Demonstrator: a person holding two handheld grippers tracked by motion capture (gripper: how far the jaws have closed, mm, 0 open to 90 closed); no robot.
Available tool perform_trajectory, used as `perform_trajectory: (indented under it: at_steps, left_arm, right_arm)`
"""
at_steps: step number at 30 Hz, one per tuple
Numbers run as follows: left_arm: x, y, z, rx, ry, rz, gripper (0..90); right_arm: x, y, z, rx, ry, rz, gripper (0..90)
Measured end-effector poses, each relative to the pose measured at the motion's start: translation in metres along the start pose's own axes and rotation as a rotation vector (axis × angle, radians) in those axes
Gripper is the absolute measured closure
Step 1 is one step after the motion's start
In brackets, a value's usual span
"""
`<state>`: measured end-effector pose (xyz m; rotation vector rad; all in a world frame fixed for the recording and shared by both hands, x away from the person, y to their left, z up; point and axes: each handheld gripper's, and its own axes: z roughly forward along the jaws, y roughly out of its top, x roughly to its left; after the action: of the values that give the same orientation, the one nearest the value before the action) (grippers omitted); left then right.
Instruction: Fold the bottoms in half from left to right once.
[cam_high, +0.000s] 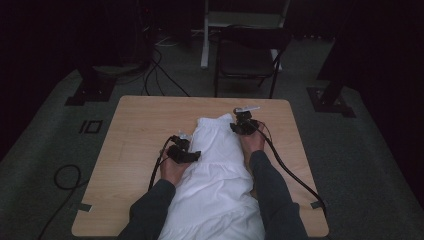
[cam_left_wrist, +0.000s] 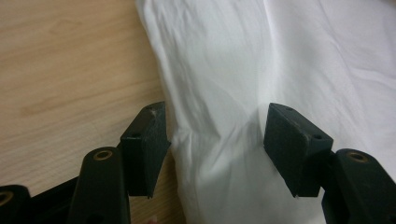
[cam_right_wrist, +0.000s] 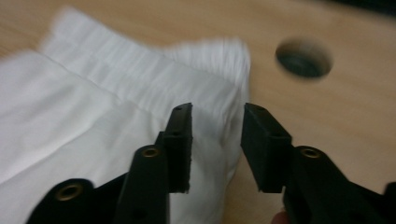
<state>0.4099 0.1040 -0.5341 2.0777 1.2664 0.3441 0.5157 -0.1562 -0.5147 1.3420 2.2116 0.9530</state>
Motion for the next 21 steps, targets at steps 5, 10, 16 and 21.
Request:
perform_trajectory:
  at_steps: [5,10,16,21]
  left_arm:
    - [0.001,-0.003,0.007,0.020,-0.013,-0.004,44.2]
    - [-0.003,-0.004,0.005,0.040,-0.006,0.023,56.9]
    - [-0.007,-0.012,-0.002,0.050,-0.024,0.033,64.5]
    - [-0.011,-0.024,-0.011,0.048,-0.050,0.026,64.4]
  right_arm:
    - [-0.004,-0.012,0.017,0.059,0.011,0.073,55.9]
    - [-0.002,-0.015,0.019,0.087,0.028,0.084,66.4]
    - [0.005,-0.025,0.008,0.103,0.048,0.057,74.9]
    - [0.003,-0.036,-0.002,0.103,0.092,0.067,77.1]
